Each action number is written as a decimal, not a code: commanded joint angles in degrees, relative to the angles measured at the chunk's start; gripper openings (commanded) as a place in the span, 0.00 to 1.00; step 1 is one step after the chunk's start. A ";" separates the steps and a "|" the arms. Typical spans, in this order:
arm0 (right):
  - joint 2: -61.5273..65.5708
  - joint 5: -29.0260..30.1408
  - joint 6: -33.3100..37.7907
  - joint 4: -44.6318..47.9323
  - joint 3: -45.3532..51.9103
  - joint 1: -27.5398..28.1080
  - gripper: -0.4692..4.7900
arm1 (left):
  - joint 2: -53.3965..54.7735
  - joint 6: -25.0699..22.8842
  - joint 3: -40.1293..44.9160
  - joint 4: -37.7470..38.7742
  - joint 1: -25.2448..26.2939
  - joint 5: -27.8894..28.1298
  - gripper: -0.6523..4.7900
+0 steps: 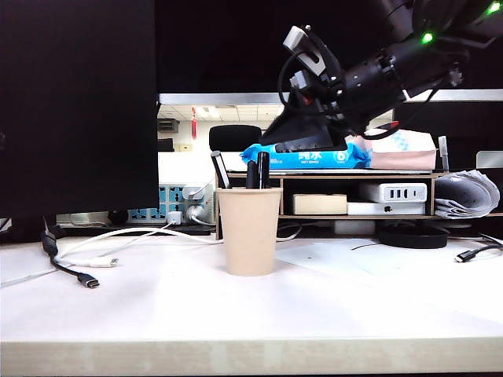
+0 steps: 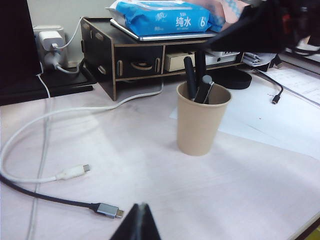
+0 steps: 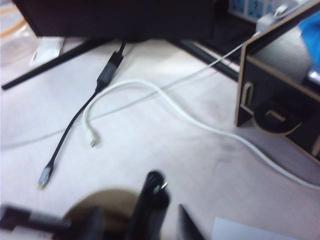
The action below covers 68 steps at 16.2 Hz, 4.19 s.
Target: Pick up the marker from the paper cup and put it on the table.
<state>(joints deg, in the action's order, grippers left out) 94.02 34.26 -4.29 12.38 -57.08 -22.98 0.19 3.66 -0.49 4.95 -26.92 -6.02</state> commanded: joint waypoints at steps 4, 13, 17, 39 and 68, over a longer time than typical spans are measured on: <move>1.75 -0.07 3.15 1.42 -1.79 -0.33 0.61 | 0.00 -0.22 -0.04 -0.74 -0.02 -0.24 0.11; 3.30 -0.87 4.52 1.07 -1.79 -0.50 0.54 | 0.00 -0.22 -0.04 -0.74 -0.04 -0.26 0.11; 3.63 -0.90 4.52 1.29 -1.81 -0.94 0.46 | 0.00 -0.22 -0.04 -0.76 -0.04 -0.26 0.11; -2.43 1.90 7.61 3.30 -2.64 -0.02 0.18 | 0.00 -0.22 -0.04 -0.74 -0.04 -0.26 0.11; 13.16 20.02 58.51 21.09 10.03 21.70 0.34 | 0.00 -0.22 -0.04 -0.74 -0.09 -0.24 0.11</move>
<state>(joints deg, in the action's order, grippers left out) 107.35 53.87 54.04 32.21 -46.89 -1.26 0.19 3.66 -0.49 4.95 -26.94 -6.02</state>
